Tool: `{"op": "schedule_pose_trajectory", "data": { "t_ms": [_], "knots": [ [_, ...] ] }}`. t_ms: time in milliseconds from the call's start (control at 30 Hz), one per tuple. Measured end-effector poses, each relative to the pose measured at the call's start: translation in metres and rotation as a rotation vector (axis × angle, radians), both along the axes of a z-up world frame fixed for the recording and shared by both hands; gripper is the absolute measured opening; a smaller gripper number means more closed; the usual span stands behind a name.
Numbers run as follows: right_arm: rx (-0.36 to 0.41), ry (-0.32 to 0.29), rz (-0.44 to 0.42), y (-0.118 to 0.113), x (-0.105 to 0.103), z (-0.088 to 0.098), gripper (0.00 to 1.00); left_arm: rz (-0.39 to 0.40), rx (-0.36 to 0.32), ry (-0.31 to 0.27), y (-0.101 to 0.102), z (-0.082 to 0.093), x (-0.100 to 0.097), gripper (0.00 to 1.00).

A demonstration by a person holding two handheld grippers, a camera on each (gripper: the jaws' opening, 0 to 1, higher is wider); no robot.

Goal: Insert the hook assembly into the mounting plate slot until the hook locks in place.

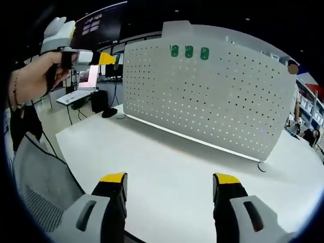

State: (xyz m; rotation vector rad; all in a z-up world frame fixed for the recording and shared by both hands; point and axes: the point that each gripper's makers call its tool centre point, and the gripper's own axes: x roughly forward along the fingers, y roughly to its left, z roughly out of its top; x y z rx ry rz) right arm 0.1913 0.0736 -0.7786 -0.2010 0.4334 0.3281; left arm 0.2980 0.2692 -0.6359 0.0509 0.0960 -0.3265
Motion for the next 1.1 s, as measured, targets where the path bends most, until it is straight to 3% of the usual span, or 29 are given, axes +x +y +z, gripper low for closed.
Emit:
{"op": "schedule_pose_trajectory", "data": {
  "t_ms": [167, 333, 933, 1100],
  "knots": [
    [-0.029, -0.052, 0.014, 0.005, 0.0, 0.006, 0.75, 0.014, 0.008, -0.01, 0.0, 0.003, 0.007, 0.01],
    [-0.021, -0.05, 0.01, 0.004, 0.002, 0.006, 0.75, 0.024, 0.041, -0.027, -0.005, 0.009, 0.018, 0.01],
    [-0.008, -0.047, -0.033, -0.003, 0.006, 0.005, 0.72, 0.065, 0.044, -0.118, -0.009, 0.047, 0.074, 0.01],
    [-0.016, -0.05, -0.035, -0.004, 0.006, 0.005, 0.71, 0.082, 0.037, -0.115, -0.006, 0.045, 0.088, 0.01]
  ]
}}
